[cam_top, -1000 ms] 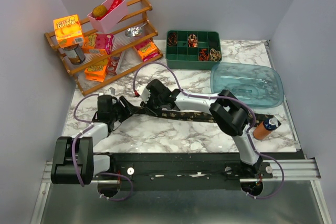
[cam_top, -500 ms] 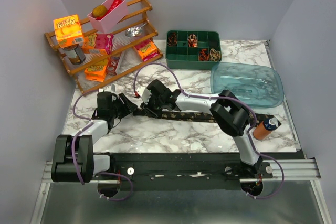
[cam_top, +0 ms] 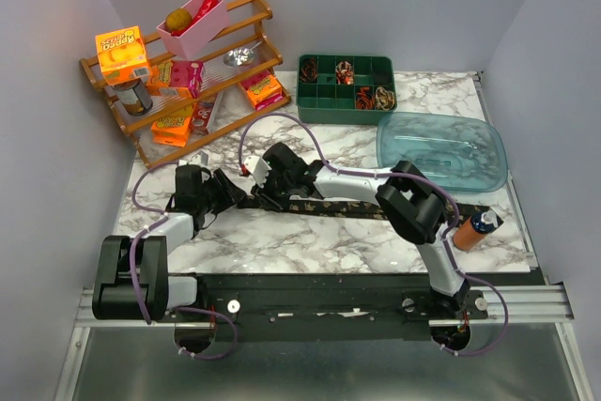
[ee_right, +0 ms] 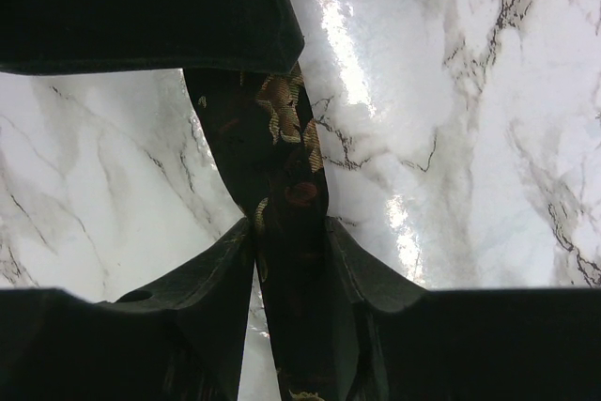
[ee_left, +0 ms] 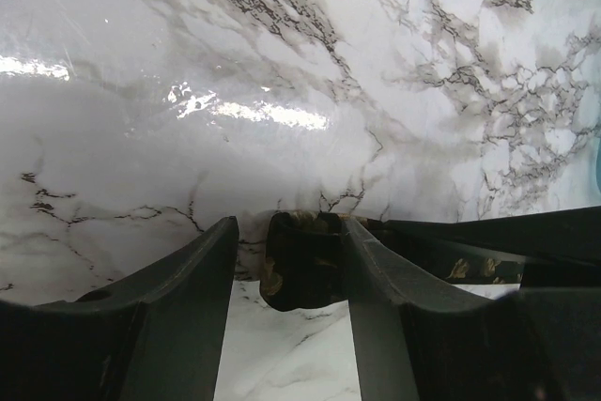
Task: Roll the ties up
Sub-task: Roll the tie at the center of the board.
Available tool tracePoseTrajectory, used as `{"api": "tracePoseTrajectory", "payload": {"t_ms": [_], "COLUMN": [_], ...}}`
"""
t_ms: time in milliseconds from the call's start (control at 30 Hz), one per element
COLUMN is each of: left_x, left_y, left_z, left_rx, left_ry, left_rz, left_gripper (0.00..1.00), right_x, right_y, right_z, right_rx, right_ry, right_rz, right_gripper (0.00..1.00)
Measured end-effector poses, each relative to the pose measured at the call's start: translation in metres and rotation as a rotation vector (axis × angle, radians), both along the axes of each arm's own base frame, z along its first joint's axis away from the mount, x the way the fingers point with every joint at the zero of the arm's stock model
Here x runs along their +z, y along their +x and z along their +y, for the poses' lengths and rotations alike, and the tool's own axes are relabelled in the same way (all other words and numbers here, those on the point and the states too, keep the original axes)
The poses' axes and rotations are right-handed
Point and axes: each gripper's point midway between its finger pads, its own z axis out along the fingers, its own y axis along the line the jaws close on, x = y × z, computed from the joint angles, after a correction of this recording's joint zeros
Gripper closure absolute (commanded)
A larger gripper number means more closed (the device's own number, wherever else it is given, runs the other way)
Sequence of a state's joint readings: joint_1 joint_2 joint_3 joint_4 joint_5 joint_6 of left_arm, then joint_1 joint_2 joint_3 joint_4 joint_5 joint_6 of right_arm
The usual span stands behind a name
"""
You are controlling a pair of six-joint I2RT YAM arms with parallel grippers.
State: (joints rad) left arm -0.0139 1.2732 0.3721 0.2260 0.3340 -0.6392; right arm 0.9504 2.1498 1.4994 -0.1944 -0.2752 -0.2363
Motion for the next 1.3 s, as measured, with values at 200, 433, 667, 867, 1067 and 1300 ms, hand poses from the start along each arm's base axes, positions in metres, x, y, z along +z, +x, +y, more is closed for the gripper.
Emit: {"api": "tracePoseTrajectory", "payload": {"t_ms": [200, 433, 667, 867, 1067, 1300], "left_x": [-0.003, -0.003, -0.002, -0.004, -0.009, -0.007], "left_y": [-0.002, -0.003, -0.006, -0.013, -0.014, -0.009], "left_z": [-0.002, -0.004, -0.009, -0.012, -0.013, -0.014], "left_rx": [-0.014, -0.026, -0.047, -0.051, -0.052, -0.057], "left_ry": [-0.008, -0.012, -0.022, -0.024, -0.022, -0.019], "left_rz": [0.013, 0.011, 0.018, 0.048, 0.082, 0.079], "left_gripper": [0.43, 0.44, 0.44, 0.50, 0.70, 0.87], "right_x": [0.000, 0.000, 0.000, 0.000, 0.001, 0.008], "right_y": [-0.001, -0.001, -0.002, -0.005, -0.007, -0.029], "right_z": [0.000, 0.000, 0.000, 0.001, 0.001, -0.017], "right_rx": [0.003, 0.006, 0.009, 0.018, 0.024, 0.014], "right_ry": [0.001, 0.002, -0.002, -0.001, 0.002, 0.001], "right_rz": [0.002, 0.005, 0.012, 0.024, 0.032, 0.082], "right_gripper": [0.55, 0.54, 0.53, 0.52, 0.46, 0.23]}}
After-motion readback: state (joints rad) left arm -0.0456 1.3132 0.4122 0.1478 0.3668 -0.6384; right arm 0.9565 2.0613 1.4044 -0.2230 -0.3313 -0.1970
